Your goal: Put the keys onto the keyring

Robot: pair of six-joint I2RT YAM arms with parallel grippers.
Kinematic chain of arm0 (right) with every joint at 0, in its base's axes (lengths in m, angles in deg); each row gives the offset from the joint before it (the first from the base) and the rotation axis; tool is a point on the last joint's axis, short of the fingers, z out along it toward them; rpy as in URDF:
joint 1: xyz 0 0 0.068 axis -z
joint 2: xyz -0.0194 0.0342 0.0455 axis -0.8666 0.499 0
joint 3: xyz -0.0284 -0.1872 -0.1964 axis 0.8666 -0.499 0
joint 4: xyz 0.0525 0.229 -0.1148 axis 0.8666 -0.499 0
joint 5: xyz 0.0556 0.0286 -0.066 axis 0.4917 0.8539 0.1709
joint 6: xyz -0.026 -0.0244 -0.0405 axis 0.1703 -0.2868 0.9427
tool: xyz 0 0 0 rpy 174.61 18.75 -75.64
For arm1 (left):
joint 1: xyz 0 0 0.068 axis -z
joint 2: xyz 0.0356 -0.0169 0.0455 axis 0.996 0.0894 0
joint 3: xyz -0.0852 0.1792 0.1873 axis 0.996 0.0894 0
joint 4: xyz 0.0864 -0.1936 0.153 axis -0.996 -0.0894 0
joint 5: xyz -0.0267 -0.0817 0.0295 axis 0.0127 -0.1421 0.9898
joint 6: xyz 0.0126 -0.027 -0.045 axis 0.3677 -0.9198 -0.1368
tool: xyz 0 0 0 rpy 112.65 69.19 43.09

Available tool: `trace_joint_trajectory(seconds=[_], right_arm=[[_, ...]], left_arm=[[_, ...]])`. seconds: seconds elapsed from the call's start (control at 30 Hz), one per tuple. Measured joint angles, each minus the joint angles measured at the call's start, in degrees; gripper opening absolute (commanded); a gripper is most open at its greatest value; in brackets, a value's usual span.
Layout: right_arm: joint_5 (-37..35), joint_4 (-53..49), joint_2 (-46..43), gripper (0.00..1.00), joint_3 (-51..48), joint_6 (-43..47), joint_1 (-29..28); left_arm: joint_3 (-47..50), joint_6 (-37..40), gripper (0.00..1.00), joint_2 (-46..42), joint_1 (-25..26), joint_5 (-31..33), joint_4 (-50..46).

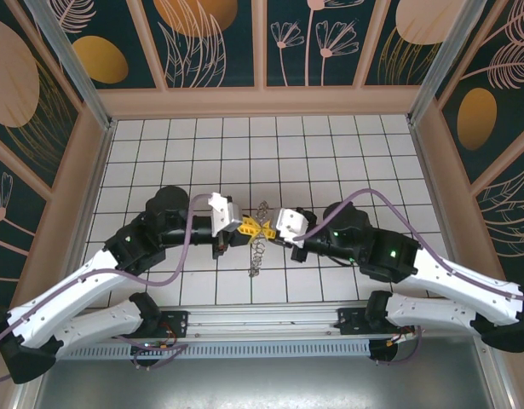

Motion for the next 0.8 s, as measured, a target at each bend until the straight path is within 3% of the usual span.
trace_joint_trajectory(seconds=[0.43, 0.8], right_arm=[[-1.5, -6.8, 4.9, 0.0, 1.6, 0.5, 0.4], [10.1, -0.4, -2.8, 0.02, -0.8, -0.3, 0.7]], left_arm=[[-0.3, 3.0, 0.0, 3.3, 0.0, 2.3, -7.0], [5.6, -6.2, 0.0, -3.8, 0.2, -7.6, 9.1]])
